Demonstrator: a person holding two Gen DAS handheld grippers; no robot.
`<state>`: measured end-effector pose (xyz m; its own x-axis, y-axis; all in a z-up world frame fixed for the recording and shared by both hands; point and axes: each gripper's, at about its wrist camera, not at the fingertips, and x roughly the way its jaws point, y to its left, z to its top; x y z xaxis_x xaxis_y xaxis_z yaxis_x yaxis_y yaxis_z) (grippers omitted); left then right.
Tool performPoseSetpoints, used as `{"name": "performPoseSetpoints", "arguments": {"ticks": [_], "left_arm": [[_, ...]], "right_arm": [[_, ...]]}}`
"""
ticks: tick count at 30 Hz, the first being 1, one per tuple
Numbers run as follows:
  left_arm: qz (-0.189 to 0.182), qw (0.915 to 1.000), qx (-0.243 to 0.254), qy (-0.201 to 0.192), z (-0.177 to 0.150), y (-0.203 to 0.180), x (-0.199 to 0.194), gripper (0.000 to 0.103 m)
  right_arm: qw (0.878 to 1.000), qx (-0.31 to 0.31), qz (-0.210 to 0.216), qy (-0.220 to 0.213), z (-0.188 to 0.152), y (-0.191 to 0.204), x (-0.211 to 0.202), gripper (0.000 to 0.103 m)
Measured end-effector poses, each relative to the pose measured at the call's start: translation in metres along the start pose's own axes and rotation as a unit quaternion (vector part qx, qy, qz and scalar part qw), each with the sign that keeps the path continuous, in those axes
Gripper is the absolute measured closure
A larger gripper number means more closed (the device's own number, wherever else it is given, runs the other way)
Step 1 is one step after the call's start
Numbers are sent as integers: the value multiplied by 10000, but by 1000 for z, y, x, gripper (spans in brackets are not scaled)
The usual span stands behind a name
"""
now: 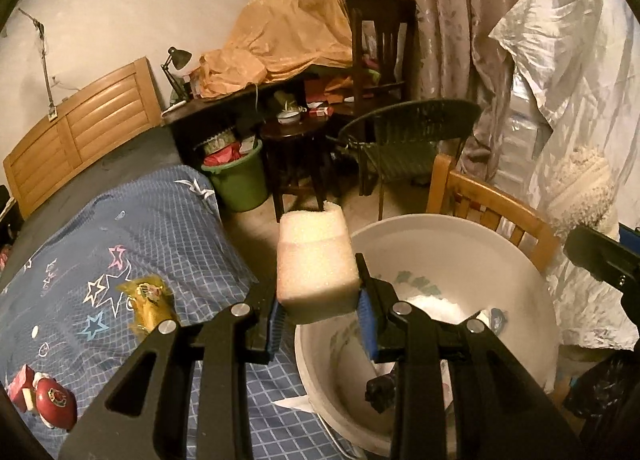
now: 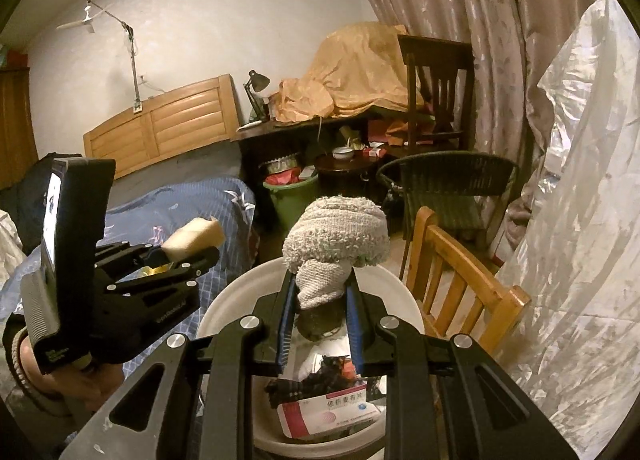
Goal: Collect trash
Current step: 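Open the right tool then the left tool to drop both items into the bucket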
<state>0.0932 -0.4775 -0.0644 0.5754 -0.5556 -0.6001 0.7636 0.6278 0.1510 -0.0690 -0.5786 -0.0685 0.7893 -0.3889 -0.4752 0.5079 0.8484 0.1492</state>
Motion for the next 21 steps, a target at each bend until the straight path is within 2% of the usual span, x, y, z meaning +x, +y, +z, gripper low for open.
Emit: {"name": "performPoseSetpoints", "arguments": {"ticks": [7, 11, 13, 14, 15, 21], "left_arm": [[-158, 9998, 32, 110, -1, -4, 6, 74], [-479, 9986, 92, 195, 2, -9, 13, 73], [-646, 9974, 135, 306, 3, -10, 20, 65], [-557, 9979, 87, 325, 4, -8, 22, 49], [-469, 9985, 16, 297, 4, -6, 22, 44], [-317, 9987, -251, 308, 2, 12, 24, 43]], "right_arm": [[9999, 15, -32, 115, -3, -8, 10, 79], [9997, 37, 13, 242, -3, -13, 22, 78], [9991, -3, -6, 418, -5, -16, 34, 70], [9991, 6, -73, 425, -6, -17, 36, 59], [9991, 29, -74, 414, -7, -18, 39, 55], [9989, 243, -132, 371, -13, -30, 44, 55]]}}
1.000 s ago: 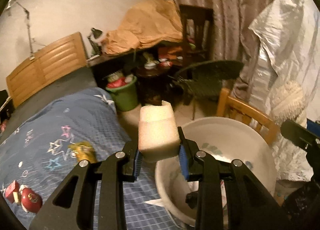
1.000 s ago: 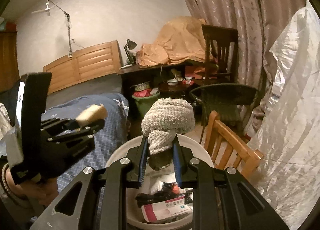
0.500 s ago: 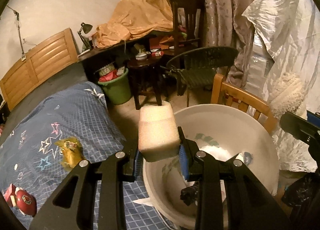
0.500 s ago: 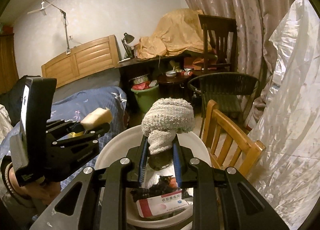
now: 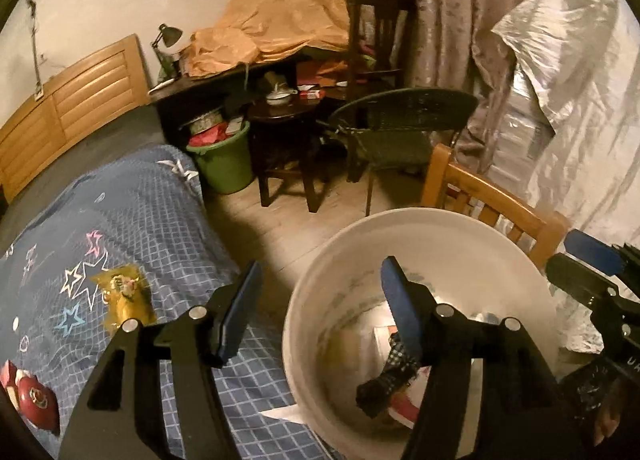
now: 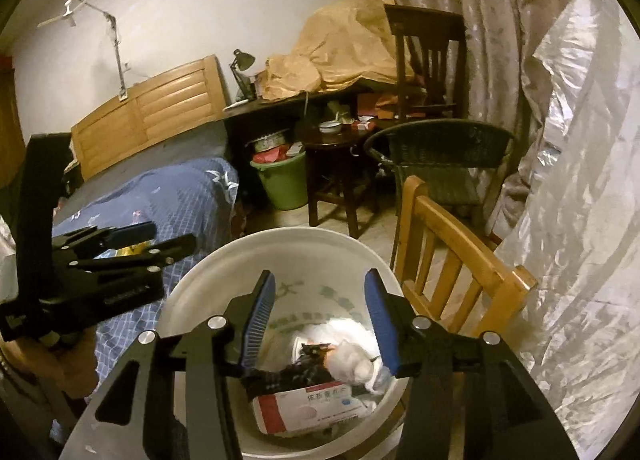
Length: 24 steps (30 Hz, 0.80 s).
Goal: Collect trash
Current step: 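Open the right tool then the left tool to drop both items into the bucket, then move both open tools back over the bed clutter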
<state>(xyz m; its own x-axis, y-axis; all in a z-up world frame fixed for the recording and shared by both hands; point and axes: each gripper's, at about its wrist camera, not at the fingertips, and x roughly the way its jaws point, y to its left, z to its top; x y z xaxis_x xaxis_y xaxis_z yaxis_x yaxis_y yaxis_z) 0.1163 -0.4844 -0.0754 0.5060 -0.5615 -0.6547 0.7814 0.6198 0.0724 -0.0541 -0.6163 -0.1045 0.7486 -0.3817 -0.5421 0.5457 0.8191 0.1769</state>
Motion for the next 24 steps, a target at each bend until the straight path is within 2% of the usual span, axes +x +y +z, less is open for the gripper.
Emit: {"name": "performPoseSetpoints", "arguments": {"ticks": [5, 8, 13, 16, 18, 21, 24], "left_arm": [[108, 9998, -65, -134, -8, 8, -12, 43], [351, 9990, -56, -262, -21, 20, -22, 43], [813, 9937, -328, -701, -51, 66, -64, 43], [1118, 9882, -564, -879, -70, 103, -91, 43], [1307, 9833, -851, -933, -85, 134, -111, 43], [1619, 9738, -1307, -922, -107, 182, -140, 41], [2010, 9596, -1770, -862, -131, 236, -166, 39]], "right_arm": [[9999, 53, 38, -126, -2, 6, -7, 55], [9996, 44, 107, -262, -3, 15, -14, 55], [9968, -184, 277, -731, -3, 57, -34, 55], [9928, -360, 509, -1020, -5, 94, -44, 55], [9910, -411, 715, -1057, -6, 116, -45, 55], [9877, -608, 1098, -929, -10, 161, -40, 55], [9810, -915, 1590, -638, -15, 216, -28, 55]]}}
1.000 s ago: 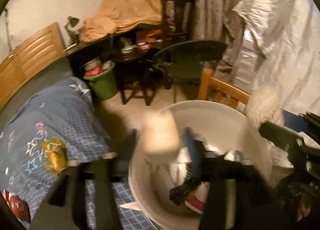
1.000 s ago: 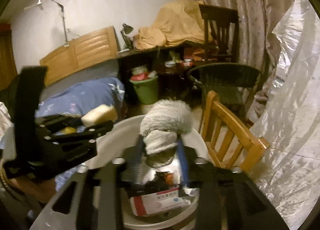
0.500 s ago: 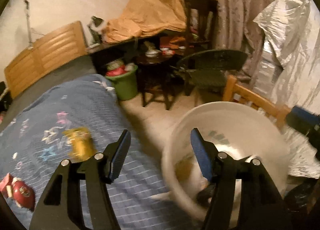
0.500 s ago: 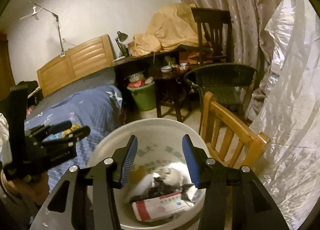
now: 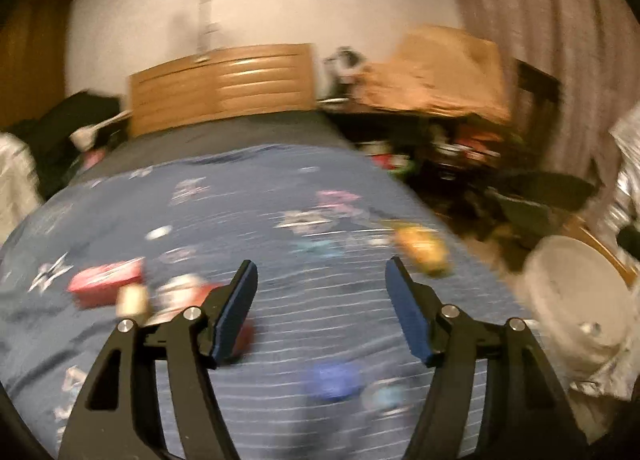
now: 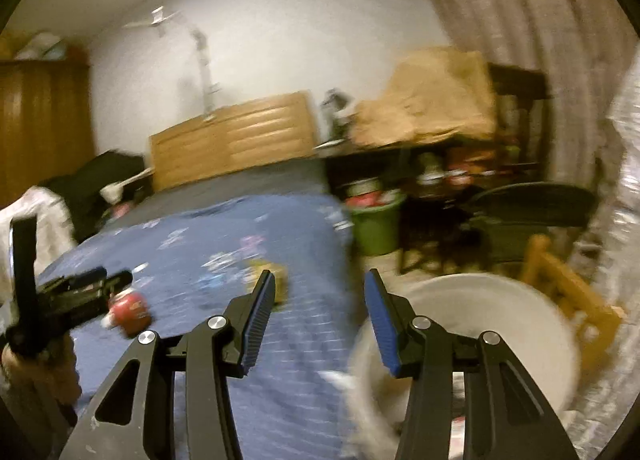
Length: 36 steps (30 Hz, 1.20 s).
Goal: Collect trash
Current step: 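Move both open tools back over the bed clutter, then grasp the small cream block with the left tool while the right tool grasps the white sock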
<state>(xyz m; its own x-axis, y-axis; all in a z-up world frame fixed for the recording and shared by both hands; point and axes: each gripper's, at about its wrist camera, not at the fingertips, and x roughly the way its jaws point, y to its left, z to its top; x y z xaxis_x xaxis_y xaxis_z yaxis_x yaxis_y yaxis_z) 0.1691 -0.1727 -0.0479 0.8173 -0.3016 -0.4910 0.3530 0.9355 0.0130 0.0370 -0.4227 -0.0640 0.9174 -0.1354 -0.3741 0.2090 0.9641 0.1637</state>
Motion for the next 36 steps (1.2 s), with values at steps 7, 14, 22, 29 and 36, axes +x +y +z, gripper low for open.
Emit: {"name": "performPoseSetpoints", "arguments": {"ticks": [7, 14, 22, 29, 36], "left_arm": [[602, 9917, -974, 579, -10, 139, 17, 39], [252, 9832, -1298, 1255, -24, 190, 76, 49], [50, 9739, -1587, 1623, -43, 213, 116, 74], [322, 9706, -2253, 787, -46, 249, 49, 76], [717, 9669, -2397, 494, -56, 271, 9, 76]], "right_arm": [[9910, -484, 1034, 697, 12, 123, 77, 55], [9748, -544, 1591, 1464, 23, 211, 156, 55], [9564, -1049, 1887, 1969, 27, 276, 213, 55], [9337, -1562, 2153, 2398, 14, 329, 244, 55], [9007, -2275, 1773, 3249, -12, 375, 312, 50]]}}
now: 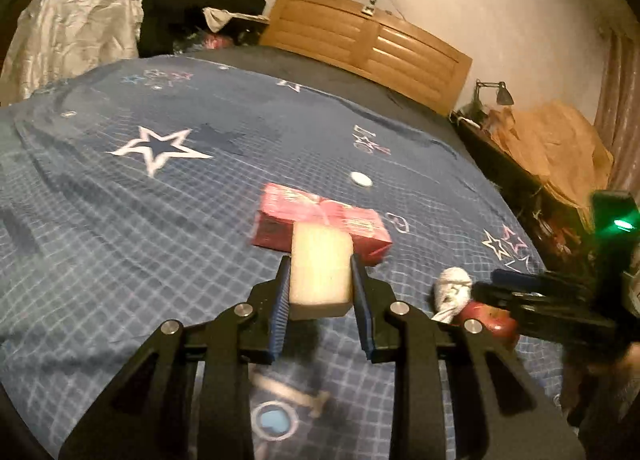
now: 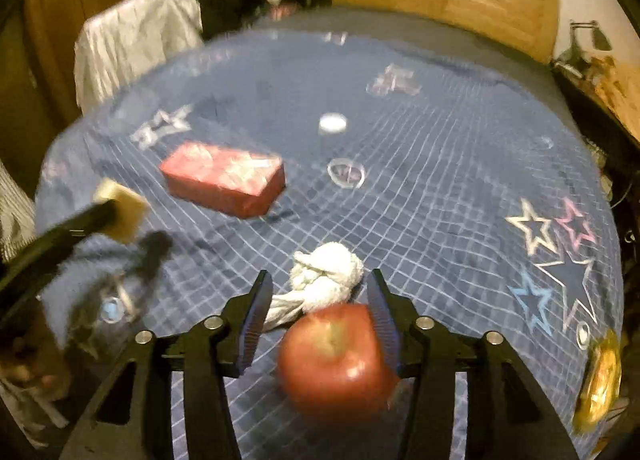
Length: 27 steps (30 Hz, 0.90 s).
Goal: Collect trash
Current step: 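Grasp the small cream block with the left tool while the right tool grasps the white sock, then carry the cream block and white sock over the white bucket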
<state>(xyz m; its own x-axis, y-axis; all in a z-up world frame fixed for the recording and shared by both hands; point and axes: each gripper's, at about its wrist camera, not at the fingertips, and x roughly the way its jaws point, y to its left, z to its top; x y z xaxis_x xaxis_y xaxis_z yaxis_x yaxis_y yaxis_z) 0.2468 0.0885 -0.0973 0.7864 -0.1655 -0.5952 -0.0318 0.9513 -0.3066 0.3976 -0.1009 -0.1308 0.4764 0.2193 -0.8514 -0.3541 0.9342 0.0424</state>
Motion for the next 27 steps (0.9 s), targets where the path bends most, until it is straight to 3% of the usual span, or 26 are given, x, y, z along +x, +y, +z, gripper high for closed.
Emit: {"name": "performPoseSetpoints", "arguments": {"ticks": [3, 4, 5, 6, 8, 11, 16, 21, 27], "left_arm": [[85, 9999, 22, -73, -1, 6, -6, 76], [76, 9999, 36, -78, -1, 5, -6, 76], [72, 9999, 47, -80, -2, 5, -6, 76], [74, 9999, 65, -87, -2, 4, -7, 76], [86, 9998, 113, -113, -5, 1, -9, 76], [164, 9994, 207, -215, -7, -9, -15, 76], [332, 9974, 453, -447, -9, -36, -35, 76], [367, 9944, 812, -560, -20, -77, -54, 76], [33, 9885, 1372, -633, -41, -144, -78, 76]], "right_arm": [[9990, -28, 9, 439, 8, 1, 29, 51], [9987, -90, -170, 468, 9, 4, 34, 56], [9985, -120, -245, 479, 11, 4, 37, 67], [9991, -86, -174, 376, 11, 4, 34, 70], [9998, -57, -143, 117, 10, 5, 22, 71], [9980, 72, -103, -616, 1, 4, -18, 71], [9776, 383, -510, -2005, -49, 12, -113, 71], [9558, 445, -1108, -2688, -121, 29, -174, 71], [9403, 766, -1462, -2976, -192, 24, -226, 71]]}}
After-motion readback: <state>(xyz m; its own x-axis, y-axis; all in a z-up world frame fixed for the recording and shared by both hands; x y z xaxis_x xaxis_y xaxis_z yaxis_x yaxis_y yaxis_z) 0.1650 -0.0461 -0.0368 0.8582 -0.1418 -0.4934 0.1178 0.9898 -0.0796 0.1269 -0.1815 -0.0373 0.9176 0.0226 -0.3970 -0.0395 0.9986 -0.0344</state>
